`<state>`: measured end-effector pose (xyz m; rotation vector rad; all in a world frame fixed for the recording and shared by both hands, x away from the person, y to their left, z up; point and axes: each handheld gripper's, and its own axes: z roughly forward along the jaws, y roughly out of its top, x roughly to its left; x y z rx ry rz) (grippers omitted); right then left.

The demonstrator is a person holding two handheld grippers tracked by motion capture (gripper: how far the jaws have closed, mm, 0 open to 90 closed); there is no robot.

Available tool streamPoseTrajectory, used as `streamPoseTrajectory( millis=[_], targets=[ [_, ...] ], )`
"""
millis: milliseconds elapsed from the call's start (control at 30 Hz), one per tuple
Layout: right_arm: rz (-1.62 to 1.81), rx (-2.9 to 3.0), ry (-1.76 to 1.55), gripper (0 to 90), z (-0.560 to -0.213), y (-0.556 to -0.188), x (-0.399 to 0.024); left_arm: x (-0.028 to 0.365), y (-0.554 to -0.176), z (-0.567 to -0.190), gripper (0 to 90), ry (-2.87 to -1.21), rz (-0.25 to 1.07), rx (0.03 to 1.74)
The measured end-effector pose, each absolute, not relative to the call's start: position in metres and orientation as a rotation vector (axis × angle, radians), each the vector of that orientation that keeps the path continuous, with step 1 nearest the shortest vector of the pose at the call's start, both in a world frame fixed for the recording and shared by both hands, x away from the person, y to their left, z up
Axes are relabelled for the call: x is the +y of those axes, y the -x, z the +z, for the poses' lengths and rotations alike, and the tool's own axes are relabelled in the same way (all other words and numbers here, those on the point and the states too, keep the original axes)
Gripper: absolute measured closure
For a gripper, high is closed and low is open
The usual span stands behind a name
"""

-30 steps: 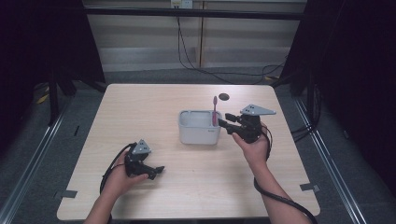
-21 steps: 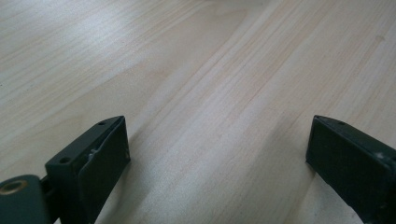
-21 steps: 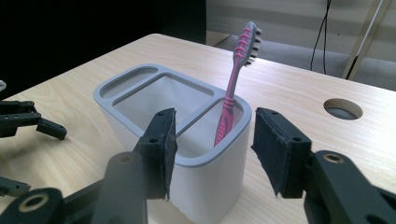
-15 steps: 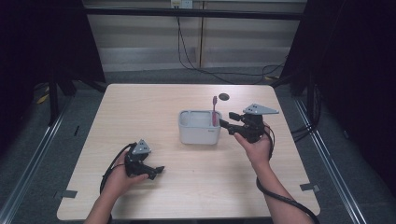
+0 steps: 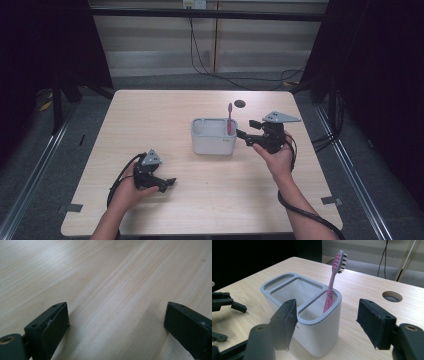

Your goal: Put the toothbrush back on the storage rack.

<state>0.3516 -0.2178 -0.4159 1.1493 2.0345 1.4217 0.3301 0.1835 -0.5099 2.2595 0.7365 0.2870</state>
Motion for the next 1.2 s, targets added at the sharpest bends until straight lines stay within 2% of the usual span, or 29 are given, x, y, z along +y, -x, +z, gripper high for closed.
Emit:
streamPoseTrajectory(
  millis=[1200],
  targets=[
    [1.383, 2.097, -1.181, 20.5, -0.430, -0.344, -0.247, 0.184, -0.330, -0.510, 5.7, -2.259, 0.287, 0.736]
  ],
)
